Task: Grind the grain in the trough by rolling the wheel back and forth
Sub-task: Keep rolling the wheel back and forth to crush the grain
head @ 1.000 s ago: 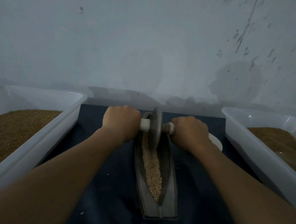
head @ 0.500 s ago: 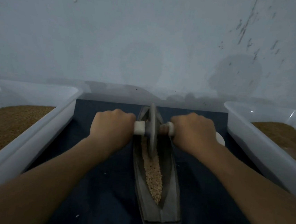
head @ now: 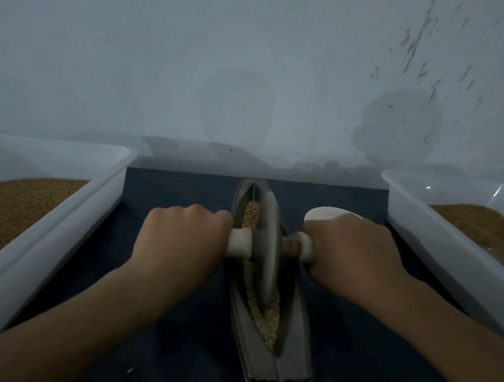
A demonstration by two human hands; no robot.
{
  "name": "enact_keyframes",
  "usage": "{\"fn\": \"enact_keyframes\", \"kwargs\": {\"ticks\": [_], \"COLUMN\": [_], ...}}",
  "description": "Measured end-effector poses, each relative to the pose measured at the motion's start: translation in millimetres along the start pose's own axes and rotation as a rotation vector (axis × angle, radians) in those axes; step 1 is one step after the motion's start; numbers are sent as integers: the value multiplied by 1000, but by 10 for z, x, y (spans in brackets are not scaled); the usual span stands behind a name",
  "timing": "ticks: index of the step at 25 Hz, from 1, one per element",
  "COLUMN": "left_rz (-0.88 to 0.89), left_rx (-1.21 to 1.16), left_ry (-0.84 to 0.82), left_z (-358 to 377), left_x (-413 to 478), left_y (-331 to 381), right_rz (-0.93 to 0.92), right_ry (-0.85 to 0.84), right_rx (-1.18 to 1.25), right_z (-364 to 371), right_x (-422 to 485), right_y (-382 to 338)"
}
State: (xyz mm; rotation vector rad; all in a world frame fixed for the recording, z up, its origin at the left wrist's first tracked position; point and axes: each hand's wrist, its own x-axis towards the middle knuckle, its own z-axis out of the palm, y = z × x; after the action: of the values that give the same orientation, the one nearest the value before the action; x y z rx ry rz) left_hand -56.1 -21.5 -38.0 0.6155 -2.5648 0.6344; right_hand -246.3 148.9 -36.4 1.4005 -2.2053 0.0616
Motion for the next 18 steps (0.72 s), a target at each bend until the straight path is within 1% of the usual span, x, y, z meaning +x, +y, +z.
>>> {"fn": "enact_keyframes", "kwargs": {"ticks": [3,5,7,8,10,12,13,15,18], "left_rz": [-146,-182,-150,-115,17,77,69,9,-99], "left_rx": [-53,-115,-95,-85,-57,-66,-66,22,26], "left_ry": [-71,-125,-112,-72,40,108,90,-10,-51], "left_z": [195,189,103,67,-39,-149,-143,-51,140], "left_x": [384,500,388,262,-48,-172,-141,15,473], "left_y": [-35,-51,-50,-39,-14,-29,-36,2,-13], "right_rz": [53,77,64,37,-42,-67,-56,-6,98], "right_ry": [-29,-91,-115,-103,-14,91,94,49,-26], "right_rx": [-25,-25,5,17,4,-23,-30,-30,47], "right_z": [58,20,-34,-58,-110,-143,-127,-38,138], "right_x": [521,723,580,398,-3,-227,-211,-11,476], "right_y": [-101,-130,-101,-75,-49,-13,6,-22,-78]}}
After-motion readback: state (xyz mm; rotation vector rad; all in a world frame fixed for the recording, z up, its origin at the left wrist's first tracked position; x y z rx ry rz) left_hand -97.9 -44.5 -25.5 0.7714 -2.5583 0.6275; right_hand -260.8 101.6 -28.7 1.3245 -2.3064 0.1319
